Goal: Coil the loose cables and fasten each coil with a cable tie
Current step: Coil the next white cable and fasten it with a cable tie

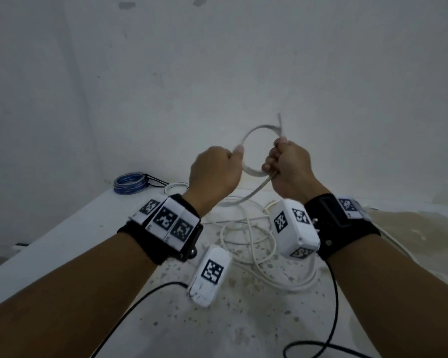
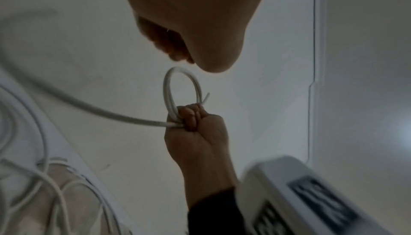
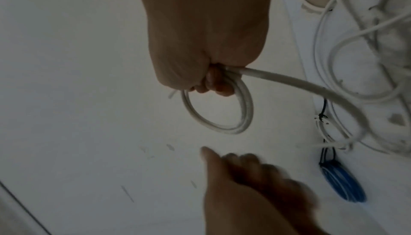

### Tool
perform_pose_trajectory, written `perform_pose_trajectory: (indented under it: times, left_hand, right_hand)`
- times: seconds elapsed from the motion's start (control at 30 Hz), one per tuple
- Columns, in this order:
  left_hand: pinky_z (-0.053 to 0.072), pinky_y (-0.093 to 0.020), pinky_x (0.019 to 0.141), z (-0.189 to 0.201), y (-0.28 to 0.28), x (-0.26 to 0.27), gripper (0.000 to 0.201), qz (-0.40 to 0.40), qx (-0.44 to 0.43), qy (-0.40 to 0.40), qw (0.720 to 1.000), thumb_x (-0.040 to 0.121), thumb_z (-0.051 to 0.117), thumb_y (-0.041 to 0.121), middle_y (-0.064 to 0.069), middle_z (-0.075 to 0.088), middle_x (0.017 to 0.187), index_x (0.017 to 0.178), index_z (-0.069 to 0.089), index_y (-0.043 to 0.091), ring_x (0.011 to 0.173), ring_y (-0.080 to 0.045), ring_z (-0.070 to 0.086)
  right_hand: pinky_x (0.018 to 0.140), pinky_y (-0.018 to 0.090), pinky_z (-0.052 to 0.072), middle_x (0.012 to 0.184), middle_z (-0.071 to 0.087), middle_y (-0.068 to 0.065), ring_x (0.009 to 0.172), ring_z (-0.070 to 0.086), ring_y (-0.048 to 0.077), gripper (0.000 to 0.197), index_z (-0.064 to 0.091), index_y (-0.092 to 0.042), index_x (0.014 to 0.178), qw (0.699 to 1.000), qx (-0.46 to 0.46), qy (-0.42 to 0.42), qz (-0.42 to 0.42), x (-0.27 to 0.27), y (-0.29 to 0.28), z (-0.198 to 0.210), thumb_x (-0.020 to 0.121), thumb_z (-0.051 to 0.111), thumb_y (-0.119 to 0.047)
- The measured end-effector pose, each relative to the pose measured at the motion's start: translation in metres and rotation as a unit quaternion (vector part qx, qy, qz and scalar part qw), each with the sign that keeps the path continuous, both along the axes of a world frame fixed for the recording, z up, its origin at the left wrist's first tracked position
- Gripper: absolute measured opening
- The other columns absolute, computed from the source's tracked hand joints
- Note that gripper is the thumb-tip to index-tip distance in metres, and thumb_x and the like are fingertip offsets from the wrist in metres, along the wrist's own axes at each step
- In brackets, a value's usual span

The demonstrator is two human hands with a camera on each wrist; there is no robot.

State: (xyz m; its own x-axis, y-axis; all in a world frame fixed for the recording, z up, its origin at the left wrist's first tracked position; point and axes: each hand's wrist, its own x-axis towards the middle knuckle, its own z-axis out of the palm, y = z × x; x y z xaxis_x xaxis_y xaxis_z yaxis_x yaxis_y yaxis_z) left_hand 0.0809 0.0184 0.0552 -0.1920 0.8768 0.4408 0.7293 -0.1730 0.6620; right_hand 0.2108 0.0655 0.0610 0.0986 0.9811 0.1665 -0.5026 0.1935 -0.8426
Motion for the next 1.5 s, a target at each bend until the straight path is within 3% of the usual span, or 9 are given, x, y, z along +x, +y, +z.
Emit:
perform_pose_trajectory:
  times: [0.13,0.23,0.3,0.4,0.6,0.7,0.97,1.13,1.5]
  left_hand:
    - [0.054,-0.024,0.054,-0.014,-0.018,0.016,0.067,-0.137,-0.312,-0.260,0.903,0.101,0.032,0.058,-0.015,0.071,0.072,0.108,0.059,-0.003,0.059,-0.023,0.067]
    - [0.060,-0.037,0.070,-0.019,0.000,0.017,0.040,-0.131,-0.196,-0.521,0.820,0.106,0.038,0.034,-0.025,0.066,0.092,0.119,0.047,-0.003,0.079,-0.033,0.068]
    - [0.060,-0.036,0.072,-0.019,0.012,0.014,0.024,-0.113,-0.100,-0.585,0.797,0.104,0.041,0.011,-0.027,0.065,0.100,0.109,0.054,-0.008,0.083,-0.032,0.067]
    - [0.062,-0.037,0.072,-0.022,0.018,0.015,0.023,-0.105,-0.028,-0.542,0.833,0.100,0.042,0.000,-0.022,0.068,0.096,0.087,0.062,-0.001,0.083,-0.030,0.071]
    - [0.059,-0.034,0.055,-0.028,0.019,0.008,0.024,-0.041,0.052,-0.320,0.945,0.102,0.045,0.022,-0.007,0.073,0.092,0.089,0.064,0.014,0.069,-0.024,0.073]
    - [0.060,-0.041,0.070,-0.027,0.024,-0.001,0.028,-0.017,0.095,-0.165,0.982,0.101,0.045,0.023,0.002,0.075,0.086,0.090,0.068,0.013,0.071,-0.018,0.072]
    - [0.058,-0.023,0.067,-0.023,0.028,-0.012,0.026,-0.164,0.107,-0.255,0.947,0.103,0.041,0.006,-0.002,0.068,0.111,0.120,0.060,0.008,0.075,-0.008,0.072]
    - [0.045,-0.022,0.049,-0.008,0.035,-0.018,0.024,-0.175,0.091,-0.235,0.952,0.102,0.047,0.013,-0.002,0.070,0.093,0.117,0.066,0.011,0.050,-0.006,0.053]
    - [0.032,-0.025,0.043,0.010,0.033,-0.032,0.028,-0.244,0.011,-0.102,0.964,0.104,0.043,0.016,0.000,0.061,0.083,0.111,0.069,0.010,0.050,-0.012,0.037]
  right_hand:
    - [0.041,0.022,0.032,0.049,0.034,-0.004,0.035,0.026,0.010,0.032,0.045,-0.012,0.079,0.997,-0.003,0.074,-0.010,0.005,0.004,0.005,0.107,0.034,-0.021]
    - [0.041,0.022,0.031,0.045,0.032,-0.005,0.035,0.025,0.010,0.033,0.044,-0.013,0.078,0.997,-0.003,0.075,-0.003,0.000,0.001,-0.001,0.108,0.033,-0.021]
    - [0.041,0.022,0.032,0.045,0.032,-0.005,0.035,0.026,0.009,0.032,0.045,-0.013,0.079,0.998,-0.005,0.053,-0.016,-0.003,-0.001,-0.011,0.108,0.033,-0.021]
    - [0.042,0.023,0.033,0.053,0.032,-0.001,0.037,0.028,0.009,0.031,0.045,-0.012,0.080,0.999,-0.008,0.034,-0.029,-0.004,-0.003,-0.024,0.108,0.033,-0.021]
    - [0.043,0.024,0.035,0.056,0.032,-0.001,0.039,0.029,0.009,0.029,0.046,-0.011,0.083,1.000,-0.006,0.009,-0.022,-0.012,-0.002,-0.032,0.107,0.034,-0.022]
    - [0.042,0.023,0.036,0.052,0.031,-0.003,0.040,0.028,0.010,0.029,0.046,-0.011,0.083,0.999,-0.005,0.015,0.030,-0.014,-0.004,-0.031,0.108,0.034,-0.022]
    - [0.044,0.023,0.036,0.049,0.032,-0.005,0.041,0.026,0.010,0.029,0.047,-0.011,0.084,0.997,-0.002,-0.015,0.077,-0.011,-0.004,-0.030,0.108,0.034,-0.021]
    - [0.045,0.023,0.036,0.049,0.032,-0.006,0.040,0.027,0.009,0.029,0.046,-0.013,0.082,0.991,0.015,-0.060,0.115,-0.010,-0.006,-0.035,0.107,0.035,-0.022]
    - [0.049,0.024,0.035,0.058,0.027,-0.003,0.045,0.024,0.010,0.028,0.048,-0.014,0.081,0.968,0.031,-0.159,0.192,-0.002,-0.011,-0.035,0.106,0.039,-0.022]
